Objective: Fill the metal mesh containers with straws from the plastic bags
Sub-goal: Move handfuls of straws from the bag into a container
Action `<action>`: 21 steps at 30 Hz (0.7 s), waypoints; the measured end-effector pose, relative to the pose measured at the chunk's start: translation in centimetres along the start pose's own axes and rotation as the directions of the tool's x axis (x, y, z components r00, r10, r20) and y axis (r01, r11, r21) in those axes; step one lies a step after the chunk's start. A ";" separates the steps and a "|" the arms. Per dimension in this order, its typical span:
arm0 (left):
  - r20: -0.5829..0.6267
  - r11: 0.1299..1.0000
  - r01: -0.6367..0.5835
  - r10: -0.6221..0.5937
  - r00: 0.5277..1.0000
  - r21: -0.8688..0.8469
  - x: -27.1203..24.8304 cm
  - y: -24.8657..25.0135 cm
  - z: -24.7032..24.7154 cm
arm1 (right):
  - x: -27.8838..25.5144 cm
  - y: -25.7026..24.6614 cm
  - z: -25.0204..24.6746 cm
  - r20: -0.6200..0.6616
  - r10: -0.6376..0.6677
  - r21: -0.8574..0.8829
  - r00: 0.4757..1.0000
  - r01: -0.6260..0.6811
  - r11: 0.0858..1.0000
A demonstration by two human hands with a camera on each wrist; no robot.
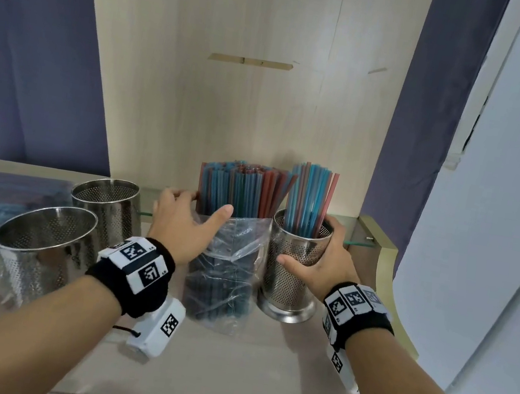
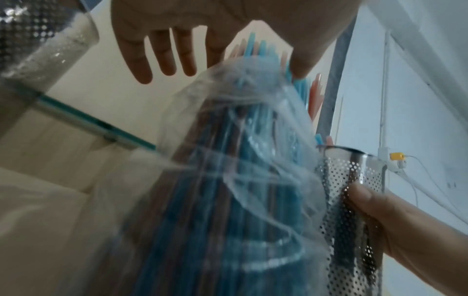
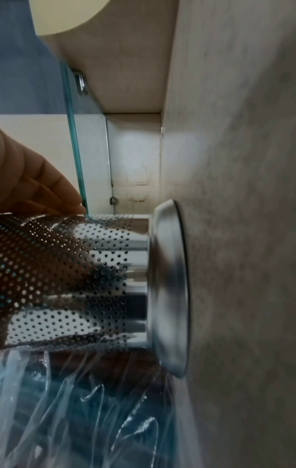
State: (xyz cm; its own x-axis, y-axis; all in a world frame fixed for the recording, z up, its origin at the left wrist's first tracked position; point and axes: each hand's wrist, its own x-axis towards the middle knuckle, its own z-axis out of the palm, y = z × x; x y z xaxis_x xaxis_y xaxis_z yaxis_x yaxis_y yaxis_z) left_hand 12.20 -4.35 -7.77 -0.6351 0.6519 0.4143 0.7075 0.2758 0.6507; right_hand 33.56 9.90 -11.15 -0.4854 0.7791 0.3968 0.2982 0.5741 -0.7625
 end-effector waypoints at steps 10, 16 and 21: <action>0.009 0.998 0.063 -0.062 0.998 -0.008 2.3 0.7 -0.7 | 0.3 0.6 0.1 -0.006 -0.013 -0.042 1.000 0.012 0.999; -0.033 0.990 0.069 -0.074 0.997 -0.126 2.8 1.3 -0.6 | 0.3 0.6 0.1 -0.003 -0.018 -0.024 1.000 0.018 1.000; -0.050 0.963 0.070 -0.086 0.995 -0.260 3.7 2.1 -1.0 | 0.4 0.7 0.1 0.006 -0.022 -0.015 1.000 0.022 1.000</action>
State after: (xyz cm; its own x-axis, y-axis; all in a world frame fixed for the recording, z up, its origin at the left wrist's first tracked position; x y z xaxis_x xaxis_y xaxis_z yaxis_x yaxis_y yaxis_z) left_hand 11.07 -2.06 -4.24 -0.7083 0.5896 0.3882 0.5562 0.1274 0.8212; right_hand 33.53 10.61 -11.55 -0.4971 0.7648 0.4098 0.2997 0.5946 -0.7461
